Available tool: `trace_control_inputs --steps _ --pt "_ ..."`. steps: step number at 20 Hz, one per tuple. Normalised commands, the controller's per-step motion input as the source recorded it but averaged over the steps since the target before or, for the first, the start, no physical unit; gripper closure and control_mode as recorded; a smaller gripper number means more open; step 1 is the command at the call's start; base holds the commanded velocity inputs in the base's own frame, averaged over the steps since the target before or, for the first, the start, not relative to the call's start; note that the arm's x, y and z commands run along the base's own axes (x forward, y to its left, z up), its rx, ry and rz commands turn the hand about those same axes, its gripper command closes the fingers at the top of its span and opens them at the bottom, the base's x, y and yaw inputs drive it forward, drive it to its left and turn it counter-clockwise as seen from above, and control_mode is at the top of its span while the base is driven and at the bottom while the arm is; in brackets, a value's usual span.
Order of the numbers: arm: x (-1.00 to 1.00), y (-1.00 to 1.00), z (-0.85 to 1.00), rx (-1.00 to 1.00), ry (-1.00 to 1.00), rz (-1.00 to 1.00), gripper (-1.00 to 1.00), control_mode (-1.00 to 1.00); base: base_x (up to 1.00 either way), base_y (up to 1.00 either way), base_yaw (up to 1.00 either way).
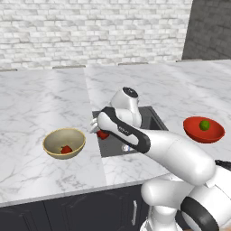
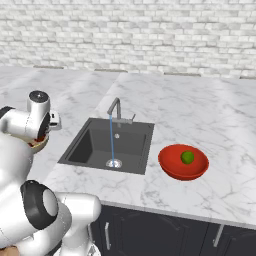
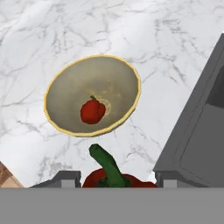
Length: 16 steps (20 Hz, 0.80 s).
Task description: Pick the bell peppers from the sink and place them in one bowl. Place the lime in the other bowl. Then turn off the sink faucet.
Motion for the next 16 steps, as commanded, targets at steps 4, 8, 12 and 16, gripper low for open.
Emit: trace_control_inputs --steps 4,8,12,16 --pt "0.0 0.51 0.0 0.0 0.0 0.04 1.0 -1.0 0.0 0.0 0.0" --pt "0.13 0.32 0.0 0.0 0.0 0.0 1.0 -1.0 0.0 0.0 0.0" --pt "0.3 0.21 0.0 0.0 0.0 0.0 1.0 -1.0 0.0 0.0 0.0" --pt "0.18 0.22 0.0 0.0 -0.02 0.0 1.0 -1.0 0.0 0.0 0.0"
